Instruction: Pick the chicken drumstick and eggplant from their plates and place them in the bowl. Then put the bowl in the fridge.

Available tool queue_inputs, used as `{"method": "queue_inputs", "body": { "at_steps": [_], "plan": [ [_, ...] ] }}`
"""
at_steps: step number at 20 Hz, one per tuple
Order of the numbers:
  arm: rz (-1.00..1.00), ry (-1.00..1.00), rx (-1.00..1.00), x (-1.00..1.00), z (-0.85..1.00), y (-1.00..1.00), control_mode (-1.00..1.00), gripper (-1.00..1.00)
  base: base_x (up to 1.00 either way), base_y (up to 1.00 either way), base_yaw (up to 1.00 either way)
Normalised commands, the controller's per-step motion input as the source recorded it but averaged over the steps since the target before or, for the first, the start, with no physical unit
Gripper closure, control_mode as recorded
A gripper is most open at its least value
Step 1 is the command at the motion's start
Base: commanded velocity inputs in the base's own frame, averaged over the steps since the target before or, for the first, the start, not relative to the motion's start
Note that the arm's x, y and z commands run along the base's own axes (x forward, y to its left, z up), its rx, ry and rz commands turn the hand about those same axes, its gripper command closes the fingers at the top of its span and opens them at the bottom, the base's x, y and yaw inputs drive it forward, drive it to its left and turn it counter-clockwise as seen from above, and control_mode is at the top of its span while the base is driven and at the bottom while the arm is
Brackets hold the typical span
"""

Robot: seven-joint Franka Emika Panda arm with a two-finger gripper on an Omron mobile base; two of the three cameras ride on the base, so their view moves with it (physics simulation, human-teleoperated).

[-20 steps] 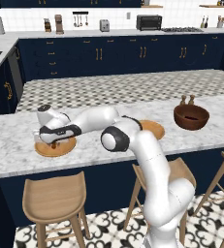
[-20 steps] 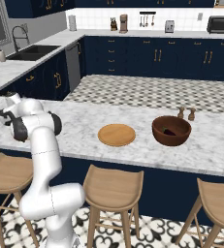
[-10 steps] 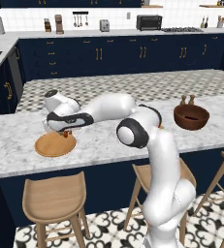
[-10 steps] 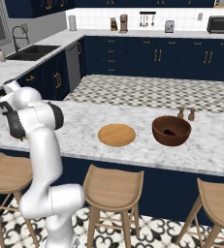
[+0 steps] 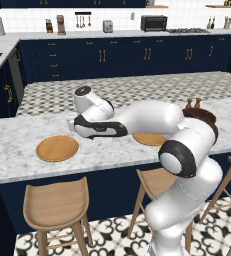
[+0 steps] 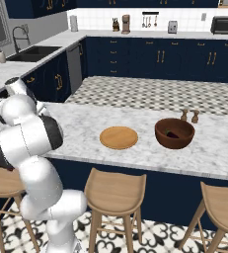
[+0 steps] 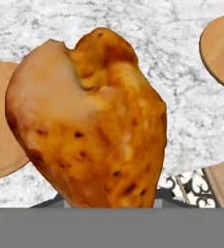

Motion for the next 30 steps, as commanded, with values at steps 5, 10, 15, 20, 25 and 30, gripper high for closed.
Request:
{"method": "queue_inputs", "body": {
  "at_steps": [5,10,15,20,25,30],
  "plan": [
    [-0.01,-0.01,0.09,-0.12,0.7,-1.0,-1.0,1.0,0.0,0.0,0.0],
    [-0.03,0.0,0.0,-0.01,0.58,-1.0,-1.0,1.0,0.0,0.0,0.0],
    [-0.02,0.0,-0.02,0.0,0.31,-1.0,-1.0,1.0,0.0,0.0,0.0],
    [0.0,0.0,-0.06,0.0,0.06,-1.0,-1.0,1.0,0.0,0.0,0.0],
    [0.0,0.0,-0.06,0.08,0.0,-1.0,-1.0,1.0,0.0,0.0,0.0],
    [0.0,0.0,-0.03,0.11,0.0,-1.0,-1.0,1.0,0.0,0.0,0.0]
  ]
}}
